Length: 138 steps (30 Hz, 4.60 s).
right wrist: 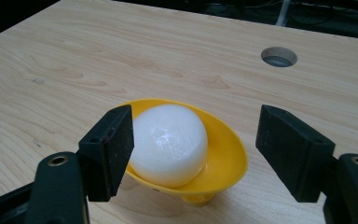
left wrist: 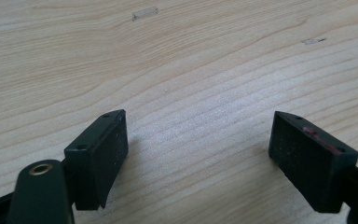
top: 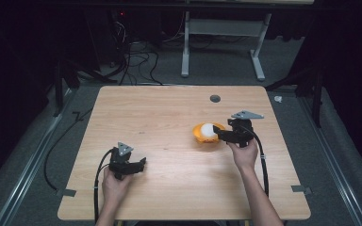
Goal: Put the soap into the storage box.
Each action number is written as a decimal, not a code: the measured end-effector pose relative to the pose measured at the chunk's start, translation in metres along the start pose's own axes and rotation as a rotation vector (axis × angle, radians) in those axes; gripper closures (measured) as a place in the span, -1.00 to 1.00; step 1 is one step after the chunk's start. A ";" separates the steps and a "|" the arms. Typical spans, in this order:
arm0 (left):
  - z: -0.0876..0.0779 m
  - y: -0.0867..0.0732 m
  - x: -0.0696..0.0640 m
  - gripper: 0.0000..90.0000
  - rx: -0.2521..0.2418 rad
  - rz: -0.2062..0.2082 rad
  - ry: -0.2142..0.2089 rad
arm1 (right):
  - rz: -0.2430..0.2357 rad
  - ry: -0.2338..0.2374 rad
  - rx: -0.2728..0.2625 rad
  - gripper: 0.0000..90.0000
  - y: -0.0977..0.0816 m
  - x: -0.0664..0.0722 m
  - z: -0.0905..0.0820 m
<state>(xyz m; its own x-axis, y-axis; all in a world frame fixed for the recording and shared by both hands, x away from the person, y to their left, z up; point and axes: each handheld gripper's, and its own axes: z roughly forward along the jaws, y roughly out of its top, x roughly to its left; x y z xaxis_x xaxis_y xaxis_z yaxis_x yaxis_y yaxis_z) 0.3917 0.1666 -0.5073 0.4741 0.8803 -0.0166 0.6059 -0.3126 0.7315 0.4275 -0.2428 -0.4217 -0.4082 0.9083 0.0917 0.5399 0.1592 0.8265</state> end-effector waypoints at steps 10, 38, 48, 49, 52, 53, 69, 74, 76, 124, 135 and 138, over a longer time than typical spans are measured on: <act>0.000 0.000 0.000 -0.55 0.000 0.000 0.000 | 0.012 -0.018 -0.010 -0.35 -0.004 -0.007 -0.014; 0.000 0.000 0.000 -0.55 -0.001 -0.001 0.000 | 0.035 -0.044 -0.036 -0.35 -0.018 -0.018 -0.044; 0.000 0.000 0.000 -0.55 -0.002 -0.001 0.000 | 0.045 -0.048 -0.030 -0.35 -0.027 -0.019 -0.052; 0.000 0.000 0.000 -0.55 -0.002 -0.001 0.000 | 0.045 -0.048 -0.030 -0.35 -0.027 -0.019 -0.052; 0.000 0.000 0.000 -0.55 -0.001 -0.001 0.000 | 0.051 -0.053 -0.040 -0.35 -0.030 -0.020 -0.056; 0.000 0.000 0.000 -0.55 -0.001 -0.001 0.000 | 0.052 -0.053 -0.040 -0.35 -0.030 -0.021 -0.057; 0.000 0.000 0.000 -0.55 0.000 -0.001 -0.001 | 0.078 -0.069 -0.031 -0.34 -0.044 -0.027 -0.065; 0.000 0.000 0.000 -0.55 0.000 -0.001 0.000 | 0.089 -0.076 -0.038 -0.34 -0.050 -0.030 -0.069; 0.000 0.000 0.000 -0.55 0.000 0.000 0.000 | 0.100 -0.078 -0.039 -0.34 -0.052 -0.032 -0.070; 0.000 0.000 0.000 -0.55 0.000 0.000 0.001 | 0.119 -0.022 0.019 -0.31 -0.082 -0.016 -0.069; 0.000 0.000 0.000 -0.55 0.000 0.000 0.001 | 0.105 -0.013 0.037 -0.31 -0.086 -0.008 -0.061; 0.000 0.000 0.000 -0.55 0.000 0.000 0.001 | 0.099 -0.012 0.046 -0.31 -0.087 -0.007 -0.058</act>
<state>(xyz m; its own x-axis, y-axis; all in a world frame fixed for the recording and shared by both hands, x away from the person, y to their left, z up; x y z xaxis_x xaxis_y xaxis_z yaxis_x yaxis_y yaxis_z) 0.3915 0.1666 -0.5073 0.4737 0.8805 -0.0163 0.6063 -0.3126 0.7312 0.3407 -0.2851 -0.4620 -0.3420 0.9251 0.1649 0.6105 0.0853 0.7874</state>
